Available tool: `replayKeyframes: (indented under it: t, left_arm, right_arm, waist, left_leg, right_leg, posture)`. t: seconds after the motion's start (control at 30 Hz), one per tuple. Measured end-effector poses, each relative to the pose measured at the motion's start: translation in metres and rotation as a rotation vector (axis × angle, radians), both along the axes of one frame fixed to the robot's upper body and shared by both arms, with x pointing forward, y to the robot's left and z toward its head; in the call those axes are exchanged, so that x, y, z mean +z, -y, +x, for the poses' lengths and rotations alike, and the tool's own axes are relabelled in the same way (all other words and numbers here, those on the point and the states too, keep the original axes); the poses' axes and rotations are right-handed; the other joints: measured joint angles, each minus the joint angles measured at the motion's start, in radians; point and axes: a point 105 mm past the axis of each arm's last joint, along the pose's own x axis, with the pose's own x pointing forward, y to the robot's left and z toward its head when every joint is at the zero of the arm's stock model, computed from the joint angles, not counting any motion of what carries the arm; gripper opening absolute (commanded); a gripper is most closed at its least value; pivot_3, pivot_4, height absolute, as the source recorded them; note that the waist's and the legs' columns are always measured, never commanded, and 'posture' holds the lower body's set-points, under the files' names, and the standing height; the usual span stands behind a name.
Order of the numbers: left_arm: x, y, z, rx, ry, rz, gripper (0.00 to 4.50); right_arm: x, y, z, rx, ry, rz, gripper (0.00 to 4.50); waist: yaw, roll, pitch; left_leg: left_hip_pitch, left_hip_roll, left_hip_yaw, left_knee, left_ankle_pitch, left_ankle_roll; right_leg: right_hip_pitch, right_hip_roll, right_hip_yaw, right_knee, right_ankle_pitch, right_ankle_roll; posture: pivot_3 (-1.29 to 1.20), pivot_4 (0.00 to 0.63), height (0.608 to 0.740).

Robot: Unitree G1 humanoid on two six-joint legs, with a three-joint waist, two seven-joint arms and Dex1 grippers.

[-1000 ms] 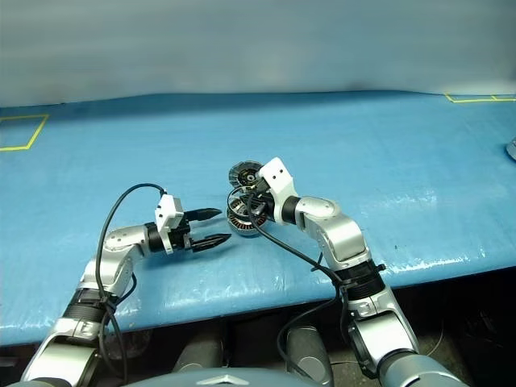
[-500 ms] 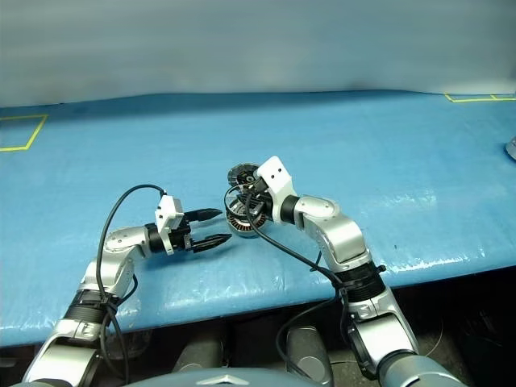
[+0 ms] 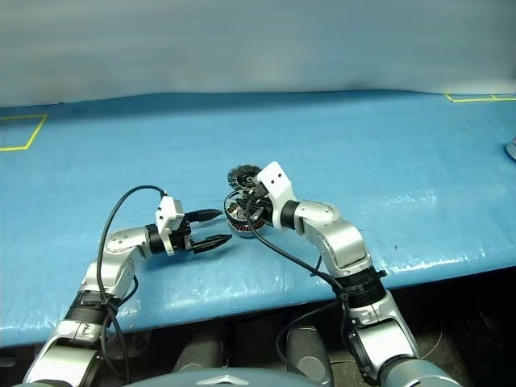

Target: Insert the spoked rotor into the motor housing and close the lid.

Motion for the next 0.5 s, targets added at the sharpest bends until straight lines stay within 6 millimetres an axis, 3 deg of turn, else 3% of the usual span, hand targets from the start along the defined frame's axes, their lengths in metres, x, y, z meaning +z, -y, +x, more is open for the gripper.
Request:
replayKeyframes:
  t: [0.33,0.5]
  left_arm:
    - [-0.0001,0.0,0.0,0.0,0.0,0.001,3.97]
    - [-0.0001,-0.0001,0.0001,0.001,0.0,0.001,3.97]
  right_arm:
    - [-0.0062,-0.0006,-0.0004,0.0,-0.014,-0.018,0.38]
    - [-0.0079,-0.0004,0.0002,-0.001,-0.009,-0.029,2.08]
  waist:
    - [0.0,0.0,0.0]
    - [0.0,0.0,0.0]
  left_leg:
    - [0.0,0.0,0.0,0.0,0.0,0.0]
    - [0.0,0.0,0.0,0.0,0.0,0.0]
  right_leg:
    - [0.0,0.0,0.0,0.0,0.0,0.0]
    - [0.0,0.0,0.0,0.0,0.0,0.0]
  posture:
    - [0.0,0.15,0.74]
    - [0.0,0.15,0.74]
